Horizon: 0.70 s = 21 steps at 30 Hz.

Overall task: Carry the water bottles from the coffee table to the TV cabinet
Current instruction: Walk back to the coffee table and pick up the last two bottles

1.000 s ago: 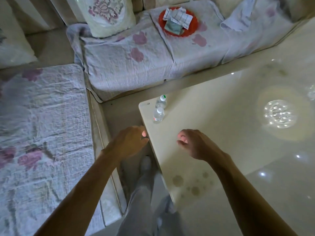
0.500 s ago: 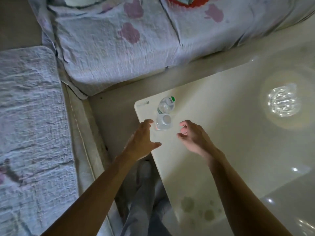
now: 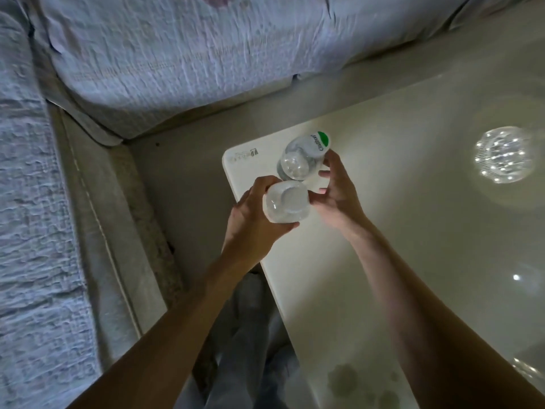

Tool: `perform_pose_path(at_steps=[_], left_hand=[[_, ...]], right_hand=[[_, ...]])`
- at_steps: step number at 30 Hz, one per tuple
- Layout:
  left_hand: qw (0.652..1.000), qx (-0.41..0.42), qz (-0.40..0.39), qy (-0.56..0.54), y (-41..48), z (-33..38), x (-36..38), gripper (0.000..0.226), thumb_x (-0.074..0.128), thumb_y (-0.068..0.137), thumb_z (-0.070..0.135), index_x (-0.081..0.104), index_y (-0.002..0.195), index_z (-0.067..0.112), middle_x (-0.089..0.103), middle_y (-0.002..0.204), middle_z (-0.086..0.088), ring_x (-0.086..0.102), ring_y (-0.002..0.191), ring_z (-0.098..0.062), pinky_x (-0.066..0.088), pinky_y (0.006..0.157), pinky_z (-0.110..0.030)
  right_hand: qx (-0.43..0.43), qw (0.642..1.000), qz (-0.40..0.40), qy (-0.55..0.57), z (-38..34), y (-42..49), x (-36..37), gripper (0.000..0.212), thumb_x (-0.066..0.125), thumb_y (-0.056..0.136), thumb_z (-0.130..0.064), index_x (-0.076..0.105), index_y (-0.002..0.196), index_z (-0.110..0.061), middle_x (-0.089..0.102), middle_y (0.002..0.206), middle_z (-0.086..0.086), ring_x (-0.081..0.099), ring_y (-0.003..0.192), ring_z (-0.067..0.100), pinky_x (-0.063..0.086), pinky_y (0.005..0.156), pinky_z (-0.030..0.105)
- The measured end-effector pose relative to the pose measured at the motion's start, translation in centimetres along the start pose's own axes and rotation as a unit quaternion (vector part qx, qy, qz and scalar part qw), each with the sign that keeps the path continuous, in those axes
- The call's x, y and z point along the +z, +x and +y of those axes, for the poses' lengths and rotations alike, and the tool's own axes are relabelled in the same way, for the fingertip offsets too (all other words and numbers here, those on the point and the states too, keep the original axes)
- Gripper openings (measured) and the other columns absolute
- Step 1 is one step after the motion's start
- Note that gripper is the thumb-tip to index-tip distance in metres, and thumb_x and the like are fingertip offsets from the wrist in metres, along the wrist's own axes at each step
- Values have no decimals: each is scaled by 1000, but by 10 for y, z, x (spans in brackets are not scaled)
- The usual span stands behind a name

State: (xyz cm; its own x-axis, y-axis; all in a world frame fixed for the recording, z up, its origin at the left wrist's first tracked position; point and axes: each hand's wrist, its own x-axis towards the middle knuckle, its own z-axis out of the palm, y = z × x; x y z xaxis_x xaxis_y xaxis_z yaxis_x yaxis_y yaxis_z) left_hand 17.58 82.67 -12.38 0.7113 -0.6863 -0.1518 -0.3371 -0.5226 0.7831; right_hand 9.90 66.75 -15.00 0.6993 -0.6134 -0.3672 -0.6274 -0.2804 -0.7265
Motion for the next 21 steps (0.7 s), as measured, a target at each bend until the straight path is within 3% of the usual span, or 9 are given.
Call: perform_pose_path(at_steps=[3,6,10,14,16,19,21], left_hand=[[999,-44,31,4,-11,-4,-19,73,87,59,38,53,119,14,59,103,15,56,89,-2,36,70,7],[994,-85,50,44,-24,-6,-37,71,87,58,41,56,117,15,65,105,10,56,89,1,33,67,8],[990,-120,49,52,-42,-5,-61,74,89,54,41,57,116,20,70,106,8,61,87,-2,39,67,0],[991,-126,25,48,-60,14,-84,75,89,52,43,56,117,22,70,106,7,67,92,-14,56,73,-27],[991,-120,13,59,-69,34,-95,75,90,51,40,56,116,20,70,106,5,66,93,-15,56,78,-31],[994,-94,-30,49,-86,68,-107,75,91,51,35,57,117,19,68,106,8,59,93,-5,49,76,-15],[994,-51,-85,39,-97,93,-114,76,89,53,40,59,120,21,67,112,11,59,97,0,50,80,-9]], right_hand=[[-23,999,20,20,-4,10,13,92,84,64,-46,38,140,-23,51,137,-2,51,123,22,51,96,52],[-11,995,61,78,-14,17,25,83,87,63,-38,46,132,-16,60,124,-4,60,109,19,53,93,47],[32,977,114,177,-30,1,26,77,90,62,-38,51,126,-20,68,115,-6,66,103,17,56,90,44],[70,962,124,235,-51,-51,-4,85,89,60,-43,48,131,-18,67,120,0,66,108,21,55,92,49],[80,962,128,226,-63,-89,-24,86,87,62,-41,45,133,-17,66,123,2,67,106,17,57,90,44],[109,961,147,209,-75,-151,-51,82,88,66,-31,45,134,-12,65,124,4,65,96,-6,54,86,17],[141,954,157,214,-81,-191,-68,73,86,68,-29,49,130,-20,67,119,-4,64,97,-6,55,91,24]])
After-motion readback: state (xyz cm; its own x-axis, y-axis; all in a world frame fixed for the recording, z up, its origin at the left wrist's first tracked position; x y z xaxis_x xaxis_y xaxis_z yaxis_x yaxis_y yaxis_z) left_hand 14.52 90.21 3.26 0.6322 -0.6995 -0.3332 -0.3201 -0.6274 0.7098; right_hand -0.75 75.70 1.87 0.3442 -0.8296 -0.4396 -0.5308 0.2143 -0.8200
